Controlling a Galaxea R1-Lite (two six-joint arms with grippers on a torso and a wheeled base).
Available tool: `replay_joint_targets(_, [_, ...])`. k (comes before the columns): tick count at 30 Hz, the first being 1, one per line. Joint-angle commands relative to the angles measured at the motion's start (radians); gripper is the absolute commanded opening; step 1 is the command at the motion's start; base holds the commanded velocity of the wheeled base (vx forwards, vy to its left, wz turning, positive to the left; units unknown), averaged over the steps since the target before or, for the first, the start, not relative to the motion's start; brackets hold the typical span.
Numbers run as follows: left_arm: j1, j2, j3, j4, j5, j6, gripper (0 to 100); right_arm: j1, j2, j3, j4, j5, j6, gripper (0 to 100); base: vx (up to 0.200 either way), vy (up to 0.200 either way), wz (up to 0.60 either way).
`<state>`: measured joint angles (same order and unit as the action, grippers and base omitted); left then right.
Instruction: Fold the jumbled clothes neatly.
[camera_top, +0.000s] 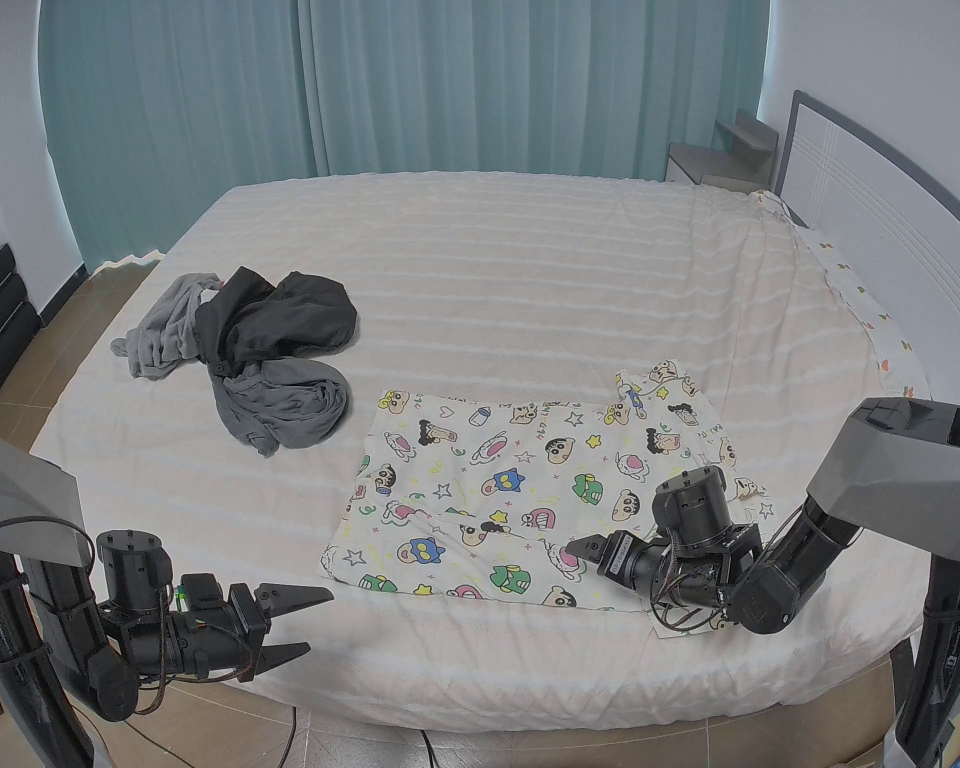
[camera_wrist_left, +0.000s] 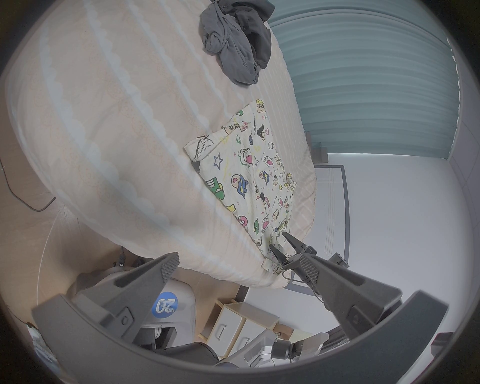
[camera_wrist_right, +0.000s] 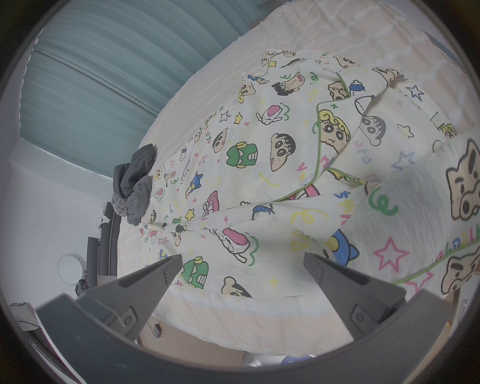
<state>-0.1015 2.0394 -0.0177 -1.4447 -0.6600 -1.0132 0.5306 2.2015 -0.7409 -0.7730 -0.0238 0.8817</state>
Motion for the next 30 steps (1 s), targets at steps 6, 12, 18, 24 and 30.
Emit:
replay_joint_targets(6, [-0.001,0.001,0.01,0.0,0.0,-0.001,100,0.002,0.064,-0.035,-0.002,-0.048,0.0,100,0.0,0.0,0.0])
replay_joint_targets(12, [-0.001,0.001,0.01,0.0,0.0,-0.001,100,0.003,0.075,-0.064,-0.009,-0.076,0.0,100,0.0,0.0,0.0])
replay_joint_targets(18, [-0.001,0.001,0.01,0.0,0.0,0.001,100,0.0,0.098,-0.104,-0.014,-0.153,0.0,100,0.0,0.0,0.0])
replay_joint_targets(24, [-0.001,0.001,0.01,0.0,0.0,0.001,100,0.0,0.092,-0.104,-0.049,-0.165,-0.001,100,0.0,0.0,0.0])
replay_joint_targets(30, [-0.001,0.001,0.01,0.0,0.0,0.001,100,-0.001,0.083,-0.107,-0.074,-0.186,-0.001,100,0.0,0.0,0.0])
